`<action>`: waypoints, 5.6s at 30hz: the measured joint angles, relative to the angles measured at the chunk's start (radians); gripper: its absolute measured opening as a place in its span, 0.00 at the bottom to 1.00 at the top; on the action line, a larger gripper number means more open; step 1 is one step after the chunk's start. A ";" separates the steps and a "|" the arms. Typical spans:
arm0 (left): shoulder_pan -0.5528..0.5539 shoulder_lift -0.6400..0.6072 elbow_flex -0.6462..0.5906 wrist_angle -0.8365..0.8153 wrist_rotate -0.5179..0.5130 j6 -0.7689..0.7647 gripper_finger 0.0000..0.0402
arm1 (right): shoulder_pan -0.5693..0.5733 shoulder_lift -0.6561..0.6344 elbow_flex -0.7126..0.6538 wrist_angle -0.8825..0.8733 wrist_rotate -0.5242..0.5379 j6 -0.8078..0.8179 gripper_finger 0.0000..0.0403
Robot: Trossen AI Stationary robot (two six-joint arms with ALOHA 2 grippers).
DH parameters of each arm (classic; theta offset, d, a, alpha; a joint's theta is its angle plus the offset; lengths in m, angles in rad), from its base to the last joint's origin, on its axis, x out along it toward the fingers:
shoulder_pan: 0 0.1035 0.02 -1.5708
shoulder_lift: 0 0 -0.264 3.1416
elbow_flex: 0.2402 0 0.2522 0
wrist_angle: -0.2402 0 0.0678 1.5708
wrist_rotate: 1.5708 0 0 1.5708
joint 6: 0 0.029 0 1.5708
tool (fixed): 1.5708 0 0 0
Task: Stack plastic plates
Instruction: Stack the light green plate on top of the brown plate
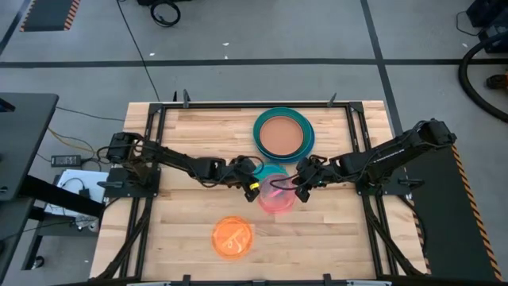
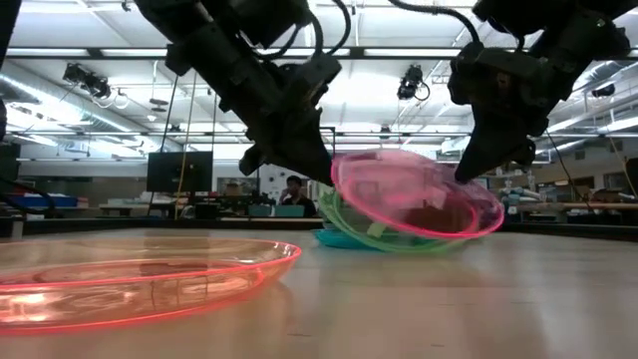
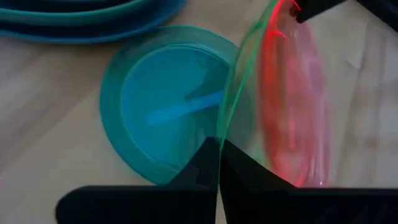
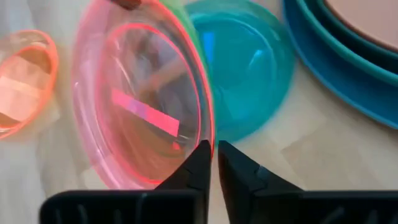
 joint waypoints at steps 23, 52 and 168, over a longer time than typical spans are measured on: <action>0.038 0.000 0.000 -0.031 0.033 0.019 0.04 | -0.031 0.001 0.000 -0.163 0.015 -0.025 0.19; 0.122 -0.147 0.023 -0.027 0.094 0.154 0.03 | 0.072 0.148 0.003 -0.337 -0.094 0.083 0.19; -0.171 -0.359 0.037 -0.351 -0.165 0.447 0.54 | -0.821 0.026 0.000 0.187 -0.284 -0.033 0.20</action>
